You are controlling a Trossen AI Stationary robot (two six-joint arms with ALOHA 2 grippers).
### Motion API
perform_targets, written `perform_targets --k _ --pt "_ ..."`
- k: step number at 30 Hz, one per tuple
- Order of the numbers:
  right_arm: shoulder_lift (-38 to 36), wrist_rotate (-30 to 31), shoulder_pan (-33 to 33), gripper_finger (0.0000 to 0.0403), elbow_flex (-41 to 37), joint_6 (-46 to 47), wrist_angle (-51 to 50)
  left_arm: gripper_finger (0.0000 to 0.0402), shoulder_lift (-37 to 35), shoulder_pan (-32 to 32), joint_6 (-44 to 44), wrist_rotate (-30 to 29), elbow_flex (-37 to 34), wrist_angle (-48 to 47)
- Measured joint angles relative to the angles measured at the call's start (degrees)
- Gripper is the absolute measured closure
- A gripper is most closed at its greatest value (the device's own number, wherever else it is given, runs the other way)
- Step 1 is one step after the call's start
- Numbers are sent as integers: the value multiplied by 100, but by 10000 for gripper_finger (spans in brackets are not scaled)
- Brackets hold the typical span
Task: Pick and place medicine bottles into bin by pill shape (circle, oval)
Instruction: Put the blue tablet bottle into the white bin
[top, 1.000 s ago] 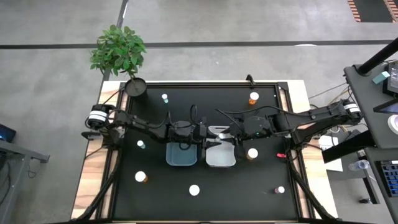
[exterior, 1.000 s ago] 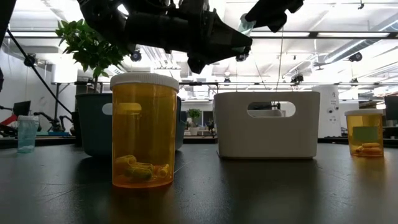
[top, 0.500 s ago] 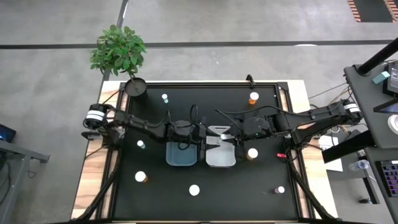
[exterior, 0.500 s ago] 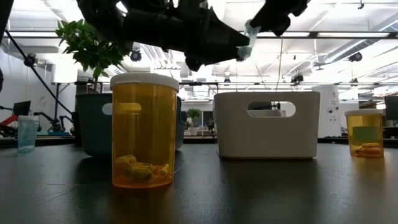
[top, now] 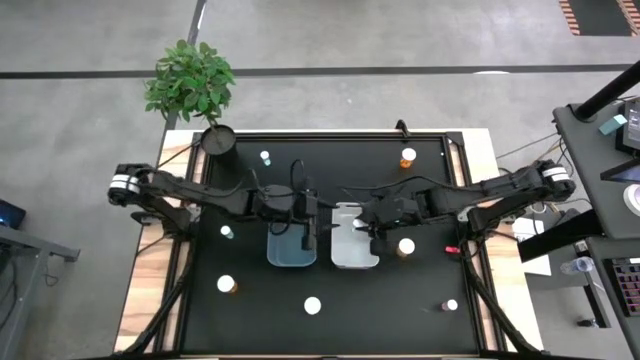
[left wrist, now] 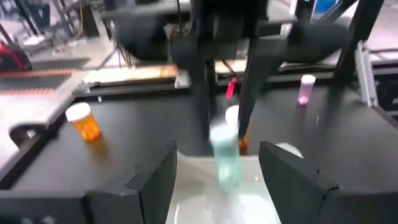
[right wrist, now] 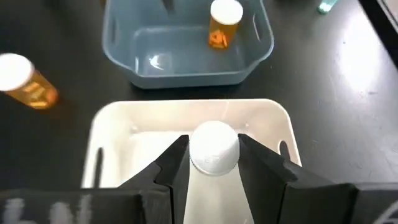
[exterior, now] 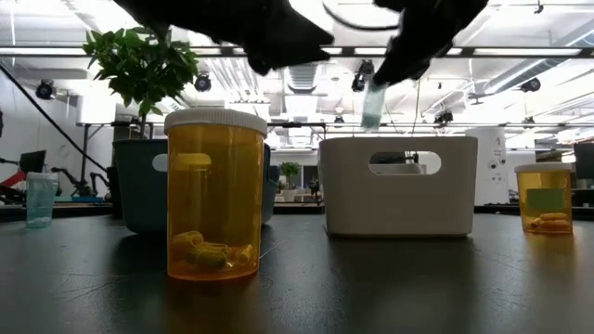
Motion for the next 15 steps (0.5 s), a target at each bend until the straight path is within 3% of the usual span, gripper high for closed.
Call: perform_targets --k 7,15 --pt "909 -2 -338 287 -2 -334 320 191 -514 -2 76 -2 -128 5" --pt "1448 -8 -773 287 -2 -546 765 191 -1020 -2 156 -244 -469 39"
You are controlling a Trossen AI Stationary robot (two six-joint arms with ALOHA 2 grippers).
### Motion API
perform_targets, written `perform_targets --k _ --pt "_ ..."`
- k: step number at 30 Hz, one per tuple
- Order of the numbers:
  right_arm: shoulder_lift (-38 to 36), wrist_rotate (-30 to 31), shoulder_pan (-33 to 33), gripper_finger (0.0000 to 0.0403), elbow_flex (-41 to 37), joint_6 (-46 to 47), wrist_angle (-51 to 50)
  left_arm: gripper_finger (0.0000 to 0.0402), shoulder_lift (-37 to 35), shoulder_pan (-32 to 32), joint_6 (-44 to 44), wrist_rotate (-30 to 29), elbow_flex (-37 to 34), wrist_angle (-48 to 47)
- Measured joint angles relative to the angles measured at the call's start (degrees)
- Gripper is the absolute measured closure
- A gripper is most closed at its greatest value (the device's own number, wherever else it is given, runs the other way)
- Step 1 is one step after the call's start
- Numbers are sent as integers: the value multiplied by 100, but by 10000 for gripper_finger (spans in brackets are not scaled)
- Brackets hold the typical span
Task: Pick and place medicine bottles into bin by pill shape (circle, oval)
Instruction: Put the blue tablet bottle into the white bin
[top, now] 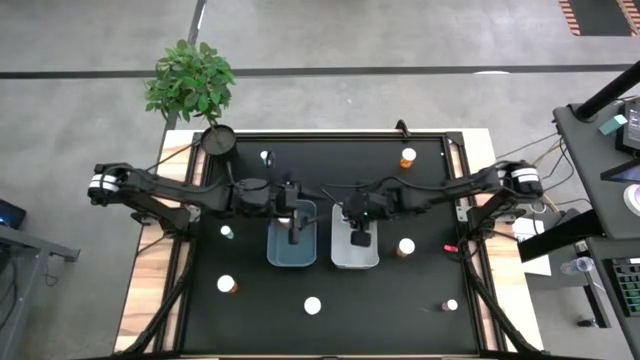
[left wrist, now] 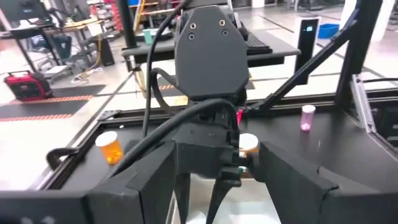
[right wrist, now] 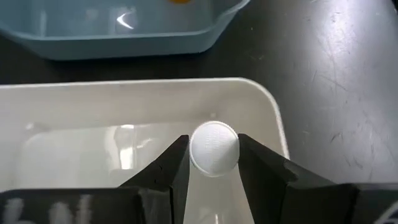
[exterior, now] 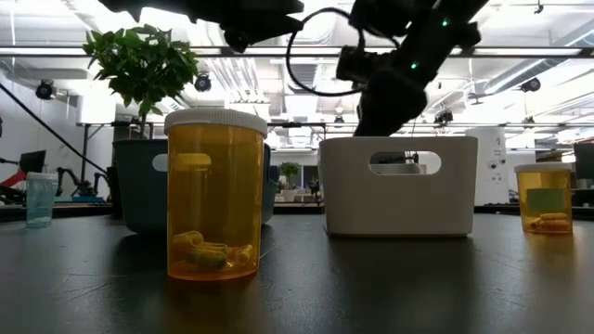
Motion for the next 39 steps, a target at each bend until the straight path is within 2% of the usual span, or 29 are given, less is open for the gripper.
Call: perform_targets --k 20,32,39 --pt "486 -13 -112 285 2 -13 247 191 -197 0 17 -247 -258 216" --pt "374 -11 -112 211 32 59 189 191 -197 2 -9 -248 -260 212" --pt "50 -11 -71 206 191 62 -300 191 -196 1 -54 -250 -262 173"
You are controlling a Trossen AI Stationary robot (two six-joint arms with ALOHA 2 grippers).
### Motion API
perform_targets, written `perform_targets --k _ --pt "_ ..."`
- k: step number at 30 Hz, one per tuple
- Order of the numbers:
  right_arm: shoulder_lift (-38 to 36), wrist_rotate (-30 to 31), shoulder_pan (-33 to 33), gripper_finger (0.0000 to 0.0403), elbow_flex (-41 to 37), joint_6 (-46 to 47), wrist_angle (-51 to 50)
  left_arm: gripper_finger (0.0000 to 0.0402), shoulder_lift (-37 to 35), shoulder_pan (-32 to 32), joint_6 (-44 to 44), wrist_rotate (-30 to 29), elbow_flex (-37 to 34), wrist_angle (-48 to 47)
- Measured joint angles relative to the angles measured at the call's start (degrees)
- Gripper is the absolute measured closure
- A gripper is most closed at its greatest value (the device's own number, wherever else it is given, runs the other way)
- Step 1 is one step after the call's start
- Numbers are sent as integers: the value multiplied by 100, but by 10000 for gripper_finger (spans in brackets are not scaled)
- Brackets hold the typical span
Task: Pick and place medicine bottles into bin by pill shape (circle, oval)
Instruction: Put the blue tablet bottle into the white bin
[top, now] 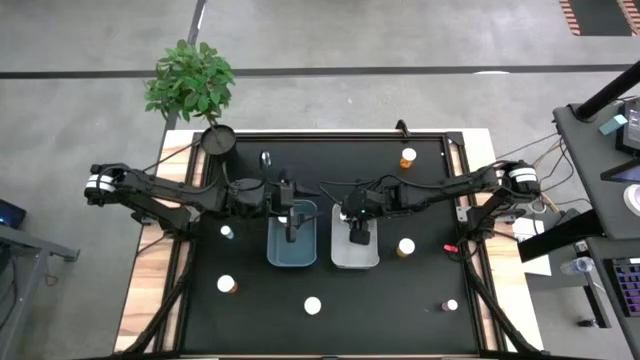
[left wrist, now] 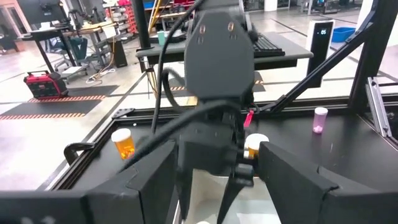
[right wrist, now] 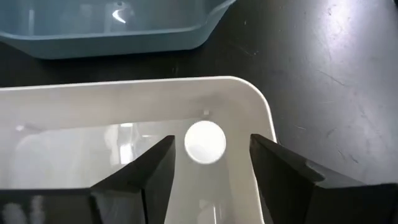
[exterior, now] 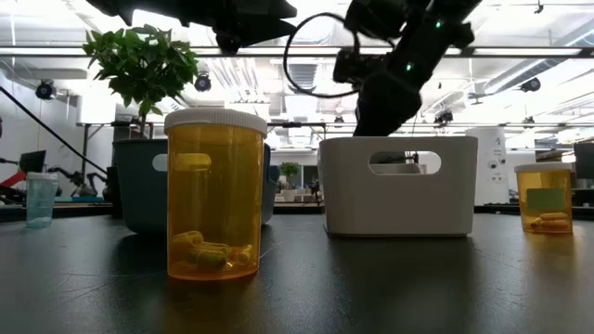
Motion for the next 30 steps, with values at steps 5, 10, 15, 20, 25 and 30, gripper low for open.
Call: perform_targets --k 5,10,15,20,25,30 --pt "-567 2 127 216 -9 166 -551 191 1 1 -269 -132 -6 -60" --pt "-1338 11 359 218 -225 387 -790 191 3 0 -426 -216 -17 -67" --pt "-2161 5 665 218 -617 398 -787 191 3 1 -725 -620 -20 -109" --pt "-2891 7 866 218 -1066 400 -680 192 1 129 -1534 -1175 94 -922" --pt "-3546 13 875 219 -1485 327 -522 192 -8 618 -2542 -1276 277 -2055" --pt "-4042 16 875 218 -1850 -47 90 192 9 1440 -3674 -1286 566 -3573"
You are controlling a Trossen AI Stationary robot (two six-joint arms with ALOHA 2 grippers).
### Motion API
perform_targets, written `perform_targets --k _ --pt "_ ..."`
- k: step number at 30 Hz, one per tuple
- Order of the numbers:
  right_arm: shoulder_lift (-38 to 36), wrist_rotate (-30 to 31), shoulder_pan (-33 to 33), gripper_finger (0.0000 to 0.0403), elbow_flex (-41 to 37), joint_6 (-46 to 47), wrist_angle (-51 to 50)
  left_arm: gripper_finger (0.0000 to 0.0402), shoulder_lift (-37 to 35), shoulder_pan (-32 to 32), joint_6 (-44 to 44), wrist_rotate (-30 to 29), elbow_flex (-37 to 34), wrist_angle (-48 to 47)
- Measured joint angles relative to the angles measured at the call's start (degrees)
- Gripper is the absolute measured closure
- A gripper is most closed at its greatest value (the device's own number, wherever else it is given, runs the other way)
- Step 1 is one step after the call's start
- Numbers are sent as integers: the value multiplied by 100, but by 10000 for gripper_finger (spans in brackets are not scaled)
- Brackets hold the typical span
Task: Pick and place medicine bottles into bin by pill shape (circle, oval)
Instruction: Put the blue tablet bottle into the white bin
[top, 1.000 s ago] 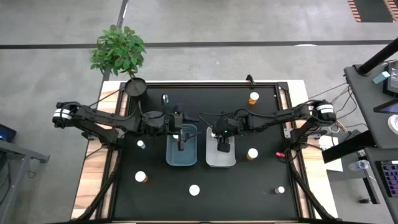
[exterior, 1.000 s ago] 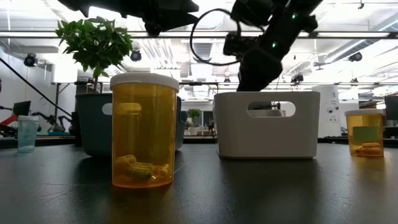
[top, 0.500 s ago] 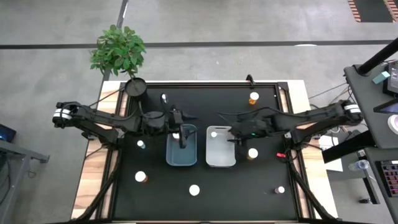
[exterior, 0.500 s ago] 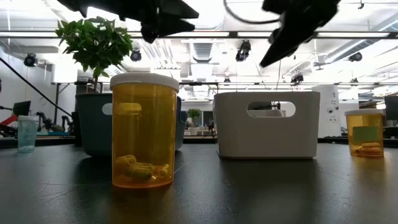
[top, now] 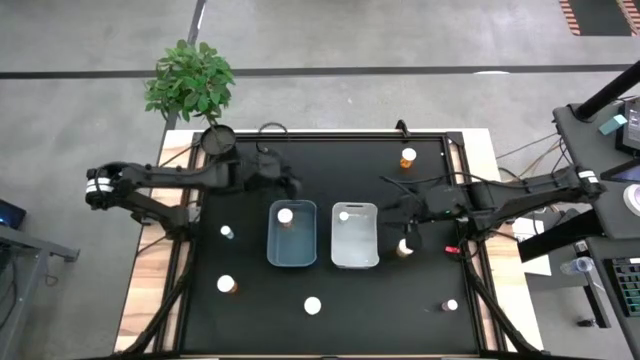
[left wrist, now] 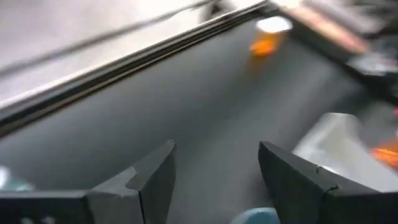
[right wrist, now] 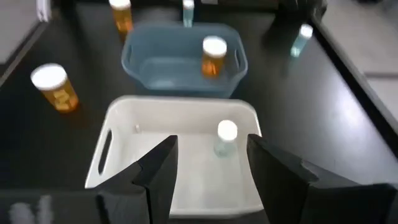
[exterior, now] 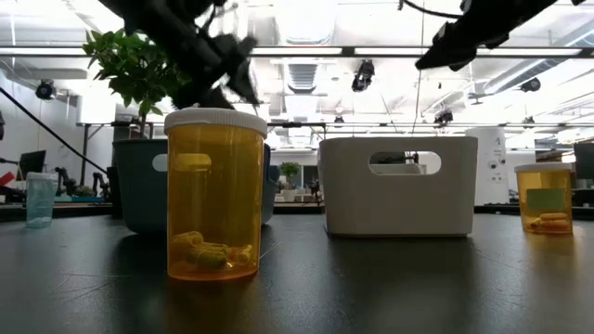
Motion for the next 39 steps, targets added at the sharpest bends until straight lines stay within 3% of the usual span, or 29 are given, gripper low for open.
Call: perform_targets --k 8,21,30,39 --pt "-423 10 0 219 -446 -543 537 206 280 1238 -686 -3 471 -1890" --pt "-443 10 -2 225 -596 -899 680 230 1113 2235 -485 153 481 -1831" --pt "-443 10 -2 232 -640 -969 681 189 1339 2391 -337 107 468 -1524" --pt "-436 10 -2 236 -658 -969 679 185 1701 2462 -329 -24 457 -1503"
